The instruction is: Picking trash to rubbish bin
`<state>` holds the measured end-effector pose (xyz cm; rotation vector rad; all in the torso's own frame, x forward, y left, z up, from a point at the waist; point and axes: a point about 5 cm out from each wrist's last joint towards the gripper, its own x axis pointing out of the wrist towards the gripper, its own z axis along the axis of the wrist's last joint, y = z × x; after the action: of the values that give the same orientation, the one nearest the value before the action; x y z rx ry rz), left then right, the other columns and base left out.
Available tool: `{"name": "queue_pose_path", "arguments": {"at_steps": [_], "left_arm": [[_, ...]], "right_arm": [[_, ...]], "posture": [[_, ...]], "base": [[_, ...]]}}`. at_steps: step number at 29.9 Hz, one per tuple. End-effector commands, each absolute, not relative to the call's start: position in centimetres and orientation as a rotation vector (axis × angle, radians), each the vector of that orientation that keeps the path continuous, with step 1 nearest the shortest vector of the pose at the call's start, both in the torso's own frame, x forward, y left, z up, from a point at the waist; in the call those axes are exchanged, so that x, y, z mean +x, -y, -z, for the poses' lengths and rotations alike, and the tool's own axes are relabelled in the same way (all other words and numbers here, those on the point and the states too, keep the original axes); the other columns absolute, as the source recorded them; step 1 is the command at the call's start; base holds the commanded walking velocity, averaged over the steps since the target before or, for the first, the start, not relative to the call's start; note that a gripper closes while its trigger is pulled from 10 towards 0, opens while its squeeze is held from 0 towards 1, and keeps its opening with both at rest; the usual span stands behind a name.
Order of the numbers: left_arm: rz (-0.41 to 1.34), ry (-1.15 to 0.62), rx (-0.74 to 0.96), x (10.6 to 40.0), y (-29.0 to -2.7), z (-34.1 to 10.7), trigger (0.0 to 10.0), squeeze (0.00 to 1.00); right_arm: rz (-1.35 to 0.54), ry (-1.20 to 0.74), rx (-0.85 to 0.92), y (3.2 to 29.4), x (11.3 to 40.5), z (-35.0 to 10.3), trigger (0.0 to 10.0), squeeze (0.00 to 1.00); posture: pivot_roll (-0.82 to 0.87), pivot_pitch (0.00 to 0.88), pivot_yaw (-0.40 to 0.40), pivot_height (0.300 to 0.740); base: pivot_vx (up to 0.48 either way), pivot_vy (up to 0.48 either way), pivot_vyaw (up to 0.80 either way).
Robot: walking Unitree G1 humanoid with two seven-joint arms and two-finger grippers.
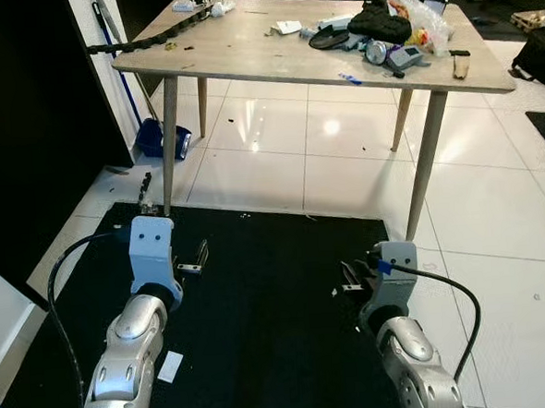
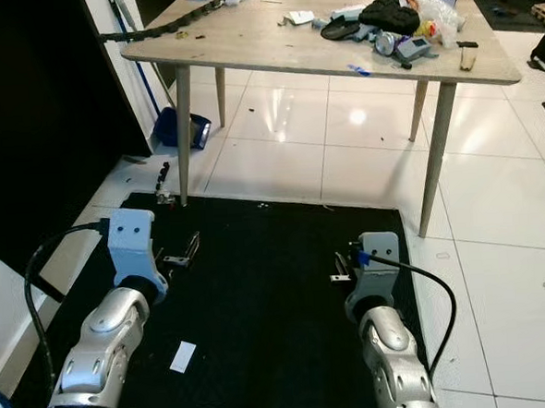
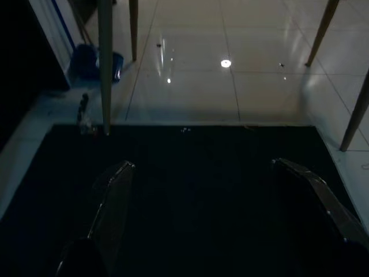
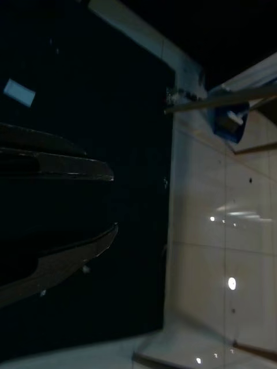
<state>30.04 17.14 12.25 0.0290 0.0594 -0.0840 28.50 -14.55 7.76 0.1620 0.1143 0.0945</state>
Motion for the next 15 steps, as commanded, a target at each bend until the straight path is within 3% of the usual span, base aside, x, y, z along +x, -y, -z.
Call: {"name": "queue_pose_path", "arguments": {"at_steps": [1,15], "left_arm": [[0.072,-0.077,0.029,29.91,-17.38,-11.93,10.0,0.00],[0.076,-0.076,0.030,29.96,-17.34,-11.99,10.0,0.00]], "right_arm": [[-0.095,-0.145,0.165,14.72,28.13,-7.19,10.0,0.00],[-0.091,-0.132,0.169,14.77,28.39,-7.60,10.0,0.00]], "posture": [[0.03,0.161,0.015,0.740],[0.03,0.166,0.015,0.740]], "base": [[0.326,0.000,0.00],[0.325,0.000,0.00]]}}
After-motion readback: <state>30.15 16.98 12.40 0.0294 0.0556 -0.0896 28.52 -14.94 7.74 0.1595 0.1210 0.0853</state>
